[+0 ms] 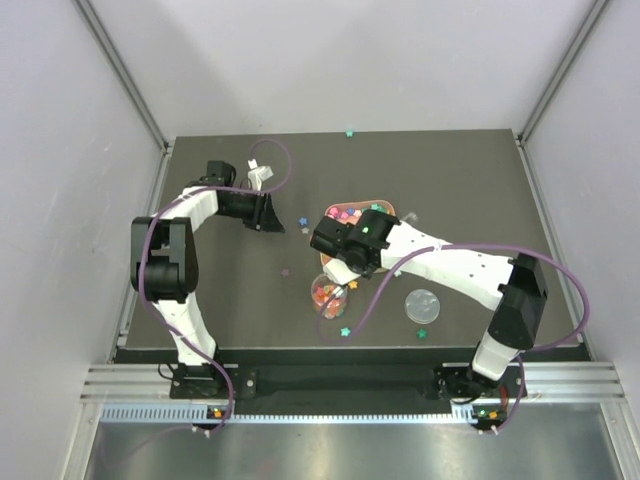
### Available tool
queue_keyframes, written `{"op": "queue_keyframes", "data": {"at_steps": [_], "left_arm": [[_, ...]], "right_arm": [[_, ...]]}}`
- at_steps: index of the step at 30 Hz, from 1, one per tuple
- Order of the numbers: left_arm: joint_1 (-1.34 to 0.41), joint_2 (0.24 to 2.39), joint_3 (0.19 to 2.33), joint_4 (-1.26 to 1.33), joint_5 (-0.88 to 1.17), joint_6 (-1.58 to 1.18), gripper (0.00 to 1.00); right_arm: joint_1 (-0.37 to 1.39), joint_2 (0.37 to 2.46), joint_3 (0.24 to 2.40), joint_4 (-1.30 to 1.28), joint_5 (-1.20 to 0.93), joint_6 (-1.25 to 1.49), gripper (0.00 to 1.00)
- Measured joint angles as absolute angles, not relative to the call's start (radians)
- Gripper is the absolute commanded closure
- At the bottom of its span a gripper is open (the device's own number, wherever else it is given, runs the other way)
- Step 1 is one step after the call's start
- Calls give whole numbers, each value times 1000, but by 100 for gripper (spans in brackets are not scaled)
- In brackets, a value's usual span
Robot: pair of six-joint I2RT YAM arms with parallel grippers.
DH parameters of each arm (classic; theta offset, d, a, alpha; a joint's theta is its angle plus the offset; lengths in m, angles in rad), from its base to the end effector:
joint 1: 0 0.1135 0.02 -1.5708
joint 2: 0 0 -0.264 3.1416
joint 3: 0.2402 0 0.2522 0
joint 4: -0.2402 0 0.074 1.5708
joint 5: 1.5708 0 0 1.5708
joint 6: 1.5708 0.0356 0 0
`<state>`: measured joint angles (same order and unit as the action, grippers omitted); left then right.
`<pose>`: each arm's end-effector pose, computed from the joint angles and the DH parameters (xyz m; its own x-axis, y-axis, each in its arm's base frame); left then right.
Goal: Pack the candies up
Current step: Place the fake candies in the packing bottle.
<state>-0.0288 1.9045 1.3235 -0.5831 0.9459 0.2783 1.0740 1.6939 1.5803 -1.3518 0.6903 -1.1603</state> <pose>0.3807 -0.0399 0.1915 -0.7900 0.1835 -0.5850 0.5768 0.5461 -0.6075 0.1692 0.2646 0.3065 0.4031 -0.7398 0.5386 -0.6924 -0.6314 -0.3492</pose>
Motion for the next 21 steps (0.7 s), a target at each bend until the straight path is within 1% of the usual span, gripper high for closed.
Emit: {"op": "queue_keyframes", "data": {"at_steps": [12, 15, 17, 21], "left_arm": [[-27, 1905, 1324, -583, 953, 270, 61], [-27, 1906, 1324, -583, 957, 268, 61], [-27, 1907, 1324, -584, 962, 264, 62], [-35, 1907, 1327, -593, 960, 269, 62]], "right_arm": [[1080, 1694, 1612, -1352, 726, -1198, 100], [1055, 1696, 1621, -1354, 711, -1207, 100], [1003, 1706, 1646, -1354, 690, -1211, 100], [839, 1762, 1707, -1353, 672, -1211, 100]]}}
